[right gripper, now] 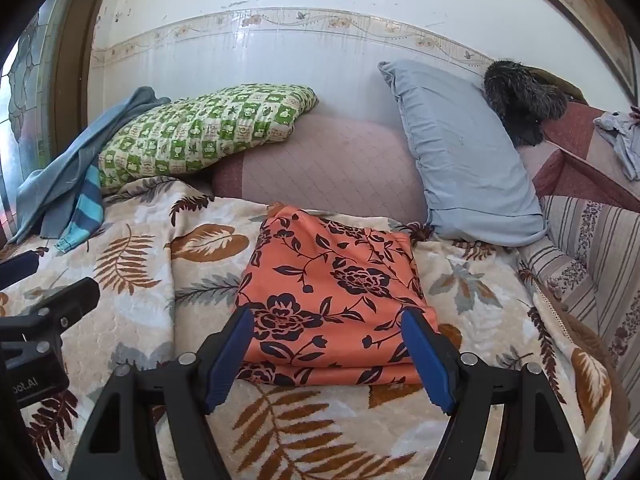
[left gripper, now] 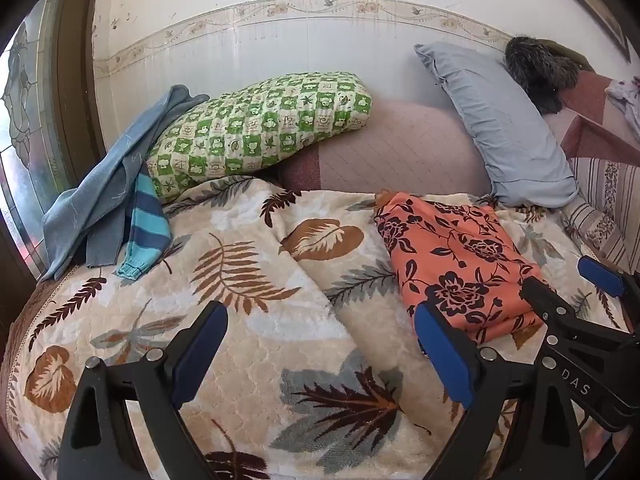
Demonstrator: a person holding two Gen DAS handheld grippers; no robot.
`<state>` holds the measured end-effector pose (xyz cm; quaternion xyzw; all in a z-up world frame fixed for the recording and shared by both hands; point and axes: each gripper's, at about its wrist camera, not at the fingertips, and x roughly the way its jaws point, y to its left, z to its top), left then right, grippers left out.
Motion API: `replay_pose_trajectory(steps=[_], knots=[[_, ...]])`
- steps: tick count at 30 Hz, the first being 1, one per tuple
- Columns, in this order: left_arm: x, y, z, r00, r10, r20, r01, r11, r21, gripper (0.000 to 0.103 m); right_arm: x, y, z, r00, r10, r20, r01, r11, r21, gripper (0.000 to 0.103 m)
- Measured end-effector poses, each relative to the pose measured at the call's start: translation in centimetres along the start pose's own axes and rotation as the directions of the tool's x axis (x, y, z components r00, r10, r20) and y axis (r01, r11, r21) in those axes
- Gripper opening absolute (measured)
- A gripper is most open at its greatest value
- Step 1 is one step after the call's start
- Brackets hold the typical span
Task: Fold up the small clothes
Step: 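Move the right tool to the orange floral garment's edge and grasp it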
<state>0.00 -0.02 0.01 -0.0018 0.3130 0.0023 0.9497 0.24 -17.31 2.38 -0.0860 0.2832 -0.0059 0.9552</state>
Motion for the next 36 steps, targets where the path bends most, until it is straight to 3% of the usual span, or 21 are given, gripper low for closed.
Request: replay_pose_trajectory(steps=[20,24,30,32,33,36], knots=[[2.2,0.1,-0.5,0.998,0.062,-0.030,-0.061,0.997,0.057,0.095,1.5,-1.3,-0.6,0.999,-0.037,-0.032,0.036,0.999,-0.031,0.079],[4.2,2.0,-0.6,0.992,0.102,-0.077,-0.098,0.994,0.050,0.095,3.8,-5.2,-1.0,0.994,-0.029,-0.101,0.036,0.997,0.065,0.079],[6.6,6.5,-0.5,0.979,0.158,-0.131,-0.168,0.983,-0.074,0.095,8.3,-15.6,-3.0,0.964,-0.101,-0.245,0.173,0.940,0.295,0.079],[7.1,7.0,-0.5,0.975,0.169,-0.145,-0.184,0.978,-0.096,0.095,9.3,-18.3,-3.8,0.964,-0.038,-0.264,0.140,0.914,0.380,0.079],[7.3,6.9,-0.5,0.975,0.165,-0.150,-0.181,0.979,-0.097,0.095,9.9,-19.2,-4.3,0.963,0.042,-0.266,0.082,0.894,0.440,0.079],[8.0,6.0,-0.5,0.976,0.136,-0.171,-0.148,0.987,-0.057,0.095,12.1,-20.3,-6.1,0.915,0.308,-0.259,-0.084,0.776,0.626,0.079]])
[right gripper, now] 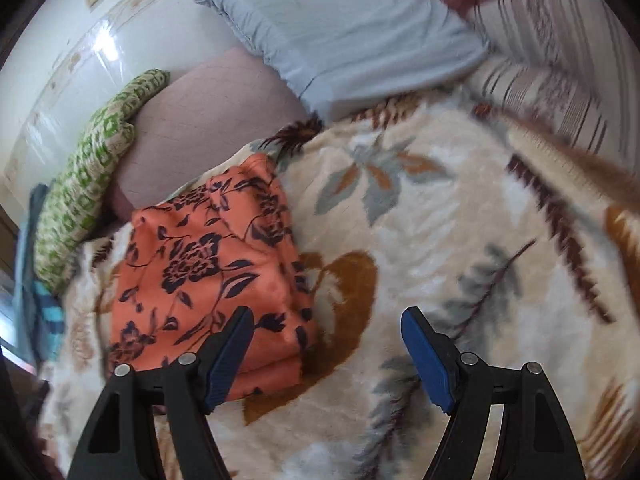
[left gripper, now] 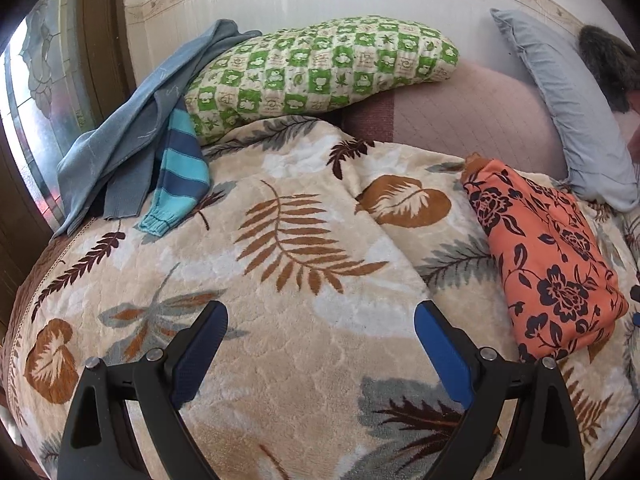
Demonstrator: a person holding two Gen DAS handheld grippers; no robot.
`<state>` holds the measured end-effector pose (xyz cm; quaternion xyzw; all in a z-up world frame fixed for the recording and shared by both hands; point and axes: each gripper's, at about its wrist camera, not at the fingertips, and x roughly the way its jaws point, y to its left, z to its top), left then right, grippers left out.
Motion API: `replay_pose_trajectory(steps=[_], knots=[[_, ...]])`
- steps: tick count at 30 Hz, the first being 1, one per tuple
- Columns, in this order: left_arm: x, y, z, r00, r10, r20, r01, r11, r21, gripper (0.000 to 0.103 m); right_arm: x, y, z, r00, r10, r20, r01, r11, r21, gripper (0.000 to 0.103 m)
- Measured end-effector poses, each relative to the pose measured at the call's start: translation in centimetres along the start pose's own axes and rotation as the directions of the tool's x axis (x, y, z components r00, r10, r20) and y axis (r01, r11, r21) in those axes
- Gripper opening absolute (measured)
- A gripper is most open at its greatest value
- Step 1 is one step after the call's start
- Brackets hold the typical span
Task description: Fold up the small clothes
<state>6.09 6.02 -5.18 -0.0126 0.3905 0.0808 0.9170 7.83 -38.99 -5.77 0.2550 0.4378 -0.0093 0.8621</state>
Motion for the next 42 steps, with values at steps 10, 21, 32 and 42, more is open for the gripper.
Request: replay_pose_trajectory(steps=[10,21,32,42], knots=[[1.3,2.9,0.1,0.996,0.084,-0.029,-0.087,0.992,-0.091,0.095,-0.3,-1.9,0.4,0.999,0.030,0.022,-0.032,0.994,0.102,0.079],[0.7,1.6,-0.6,0.997,0.073,-0.012,-0.073,0.997,-0.037,0.095,3.2,1.7,-0.4,0.995,0.094,-0.017,-0.091,0.986,0.142,0.034],[-1.1,5.7,-0.8,0.994,0.102,0.046,-0.098,0.991,-0.091,0.095,-3.2,11.2,-1.3,0.972,0.147,0.185,-0.130,0.986,-0.105,0.017],[-3.0,17.3,-1.6,0.964,0.263,0.033,-0.243,0.928,-0.283,0.095,-1.2,37.3,-12.0,0.902,0.412,-0.132,-0.428,0.805,-0.410,0.020]])
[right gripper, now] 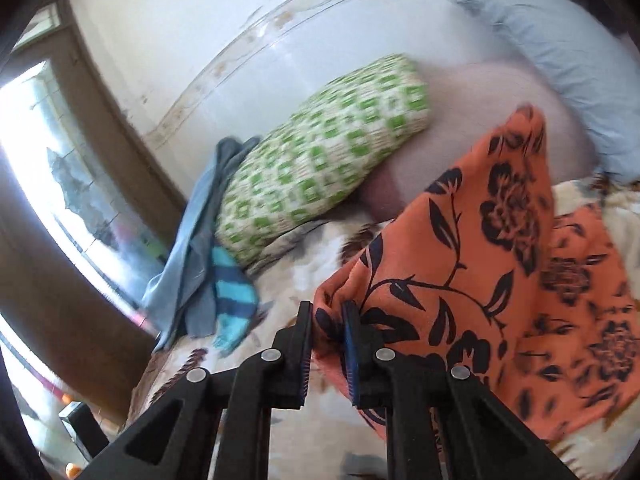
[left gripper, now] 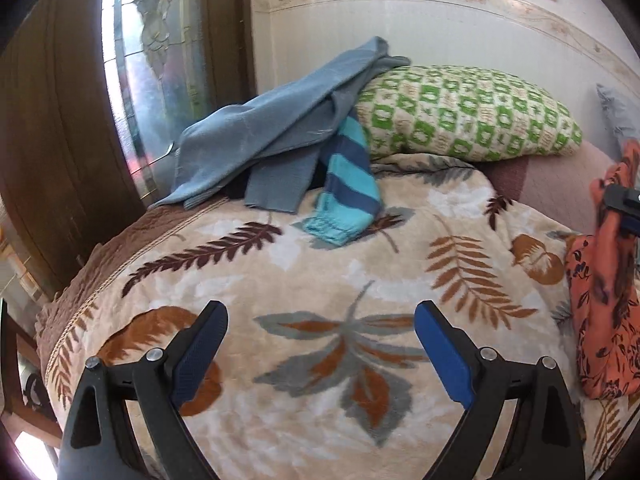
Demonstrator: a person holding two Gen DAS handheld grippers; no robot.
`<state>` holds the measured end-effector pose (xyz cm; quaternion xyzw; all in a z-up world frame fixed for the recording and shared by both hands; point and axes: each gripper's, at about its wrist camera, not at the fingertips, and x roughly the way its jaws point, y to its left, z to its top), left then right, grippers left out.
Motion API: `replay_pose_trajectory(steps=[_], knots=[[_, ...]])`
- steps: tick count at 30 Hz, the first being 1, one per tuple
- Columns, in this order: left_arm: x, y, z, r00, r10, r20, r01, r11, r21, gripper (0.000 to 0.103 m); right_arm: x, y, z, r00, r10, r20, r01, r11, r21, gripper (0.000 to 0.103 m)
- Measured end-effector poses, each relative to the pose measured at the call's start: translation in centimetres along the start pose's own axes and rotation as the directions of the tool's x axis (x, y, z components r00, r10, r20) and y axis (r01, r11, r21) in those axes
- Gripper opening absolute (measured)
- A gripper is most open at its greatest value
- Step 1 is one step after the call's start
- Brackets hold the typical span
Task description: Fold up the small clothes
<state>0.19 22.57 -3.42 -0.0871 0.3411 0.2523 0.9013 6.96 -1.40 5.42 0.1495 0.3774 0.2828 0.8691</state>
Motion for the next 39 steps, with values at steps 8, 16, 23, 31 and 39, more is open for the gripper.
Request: replay_pose_trajectory(steps=[8,16,23,31,39], knots=[[0.6,4.8,-0.4,0.998,0.058,-0.020,-0.060,0.990,-0.130,0.095,6.6,9.4,-7.5,0.958,0.131,-0.257,-0.186,0.962,-0.200,0.020],[-0.8,-5.5,-0.9,0.977,-0.214,-0.004,0.214,0.977,0.020,0.095,-4.7,-9.0,-7.6,0.975,-0.186,-0.119,0.184,0.982,-0.032,0.020],[2.9,-12.6,-1.9,0.956,-0.265,-0.127,0.276,0.958,0.079,0.095,-10.7,-22.5,-10.4,0.921,-0.356,-0.156,0.377,0.915,0.140,0.020],[6.9,-13.5,-3.6,0.970,-0.142,-0.196,0.168,0.978,0.122,0.100,-9.1,-26.5,-11.5,0.897,-0.357,-0.260,0.402,0.904,0.145,0.018],[4.9,-14.6,-2.9,0.983,-0.125,-0.131,0.150,0.968,0.200,0.100,-10.8,-25.3,-9.6,0.863,-0.480,-0.156,0.498,0.861,0.104,0.018]])
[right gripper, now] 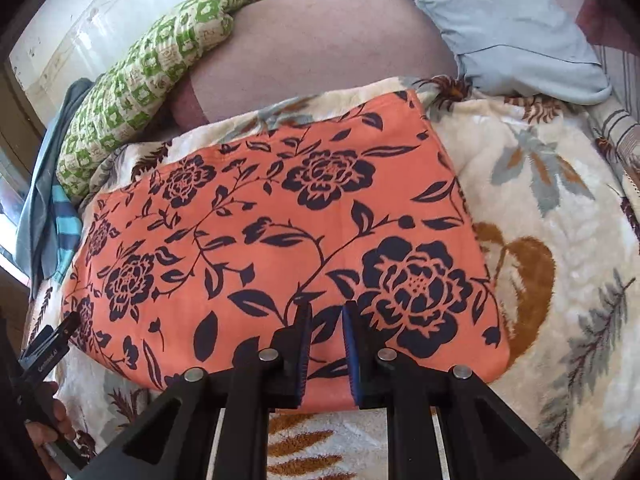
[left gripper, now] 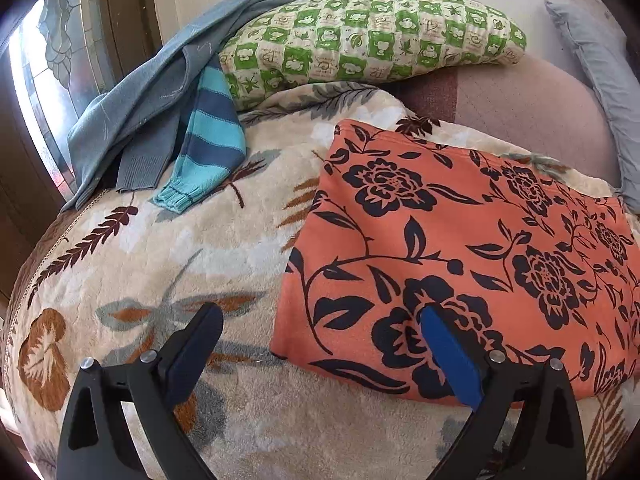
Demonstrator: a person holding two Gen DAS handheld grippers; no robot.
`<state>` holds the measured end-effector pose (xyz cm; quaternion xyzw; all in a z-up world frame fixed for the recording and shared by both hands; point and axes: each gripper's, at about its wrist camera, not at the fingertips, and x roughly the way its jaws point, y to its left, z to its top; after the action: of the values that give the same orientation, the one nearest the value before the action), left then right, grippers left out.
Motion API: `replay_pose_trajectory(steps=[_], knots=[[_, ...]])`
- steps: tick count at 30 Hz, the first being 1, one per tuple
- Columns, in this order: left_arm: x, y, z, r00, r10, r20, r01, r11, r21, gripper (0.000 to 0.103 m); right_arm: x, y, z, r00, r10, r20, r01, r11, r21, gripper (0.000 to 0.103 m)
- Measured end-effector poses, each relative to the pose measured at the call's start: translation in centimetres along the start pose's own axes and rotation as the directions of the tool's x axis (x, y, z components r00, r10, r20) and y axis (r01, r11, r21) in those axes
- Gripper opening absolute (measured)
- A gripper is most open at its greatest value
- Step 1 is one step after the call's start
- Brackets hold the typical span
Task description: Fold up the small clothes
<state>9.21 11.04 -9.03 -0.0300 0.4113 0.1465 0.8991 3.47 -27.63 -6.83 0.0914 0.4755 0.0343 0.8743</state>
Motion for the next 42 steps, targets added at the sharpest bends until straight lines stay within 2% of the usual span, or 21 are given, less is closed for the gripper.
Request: replay_pose_trajectory(steps=[5,15,36,42], knots=[[1.2,-0.5,-0.5,1.000,0.001,-0.015,0.000,1.000,0.020,0.100,2.4,-1.4,-0.3,0.997,-0.019,-0.078,0.022,0.999,0.041,0.018],[3.1,-0.3,-0.5,0.998,-0.045,-0.047,0.044,0.999,-0.023,0.103,3.2,0.3,-0.7,0.992,-0.117,-0.040,0.115,0.992,-0.056,0.019],[3.3,0.2,-0.9,0.996,-0.074,-0.041,0.072,0.996,-0.061,0.103,3.2,0.1,-0.7,0.994,-0.103,-0.031,0.102,0.994,-0.042,0.019],[3.0,0.1,-1.1,0.998,-0.061,-0.031,0.059,0.996,-0.065,0.103,3.2,0.1,-0.7,0.994,-0.102,-0.029,0.101,0.994,-0.041,0.019]])
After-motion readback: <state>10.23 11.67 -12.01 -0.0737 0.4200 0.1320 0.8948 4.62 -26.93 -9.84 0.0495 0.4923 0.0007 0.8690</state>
